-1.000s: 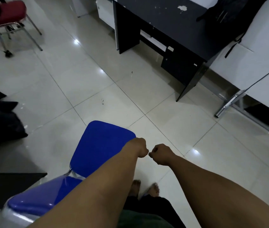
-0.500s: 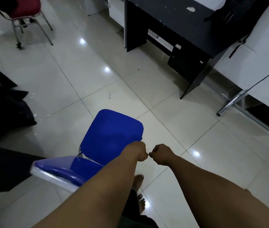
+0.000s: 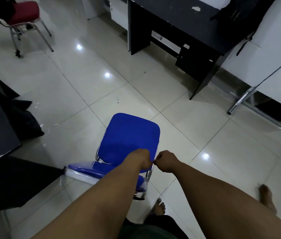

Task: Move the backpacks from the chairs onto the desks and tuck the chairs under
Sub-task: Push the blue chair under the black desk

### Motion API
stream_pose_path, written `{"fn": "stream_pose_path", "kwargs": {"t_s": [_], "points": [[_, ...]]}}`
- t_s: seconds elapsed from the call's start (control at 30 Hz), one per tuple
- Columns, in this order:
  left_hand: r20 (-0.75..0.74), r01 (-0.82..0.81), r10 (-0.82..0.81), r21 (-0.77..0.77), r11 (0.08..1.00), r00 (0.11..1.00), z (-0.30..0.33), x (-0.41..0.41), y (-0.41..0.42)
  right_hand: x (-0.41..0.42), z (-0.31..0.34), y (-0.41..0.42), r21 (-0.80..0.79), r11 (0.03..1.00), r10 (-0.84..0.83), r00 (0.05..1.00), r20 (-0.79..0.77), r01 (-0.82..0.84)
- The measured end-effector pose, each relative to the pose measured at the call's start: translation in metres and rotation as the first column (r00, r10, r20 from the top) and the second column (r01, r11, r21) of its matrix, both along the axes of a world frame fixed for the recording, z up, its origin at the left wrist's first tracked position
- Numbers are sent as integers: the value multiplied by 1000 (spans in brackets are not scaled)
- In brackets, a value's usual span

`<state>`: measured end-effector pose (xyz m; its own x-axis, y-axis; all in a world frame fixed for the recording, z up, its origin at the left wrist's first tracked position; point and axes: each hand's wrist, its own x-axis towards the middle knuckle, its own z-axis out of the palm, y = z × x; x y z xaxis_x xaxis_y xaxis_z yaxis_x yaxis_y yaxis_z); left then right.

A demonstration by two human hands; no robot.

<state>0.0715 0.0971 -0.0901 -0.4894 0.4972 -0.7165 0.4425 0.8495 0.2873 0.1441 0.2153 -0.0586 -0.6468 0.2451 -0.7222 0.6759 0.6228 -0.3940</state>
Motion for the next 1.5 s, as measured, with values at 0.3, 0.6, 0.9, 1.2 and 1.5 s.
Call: {"fn": "stream_pose_path", "kwargs": {"t_s": [0.3, 0.6, 0.9, 1.2, 1.5], "points": [[50, 149, -145, -86, 985, 988, 6, -33, -95, -11, -9, -87, -56, 980, -189, 982, -3, 189], [125, 136, -150, 114, 984, 981, 17, -19, -142, -8, -4, -109, -125, 992, 46, 970, 237, -16], [78, 74, -98, 270, 960, 992, 35, -21, -152, -19, 12, -110, -209, 949, 300, 880, 368, -236], [78, -38, 11, 355, 934, 997, 40, -20, -156, -17, 10, -112, -281, 950, 238, 895, 377, -135], [-372, 382, -217, 457, 804, 903, 49, -9, -182, -19, 31, -123, -255, 931, 354, 820, 449, -262]]}}
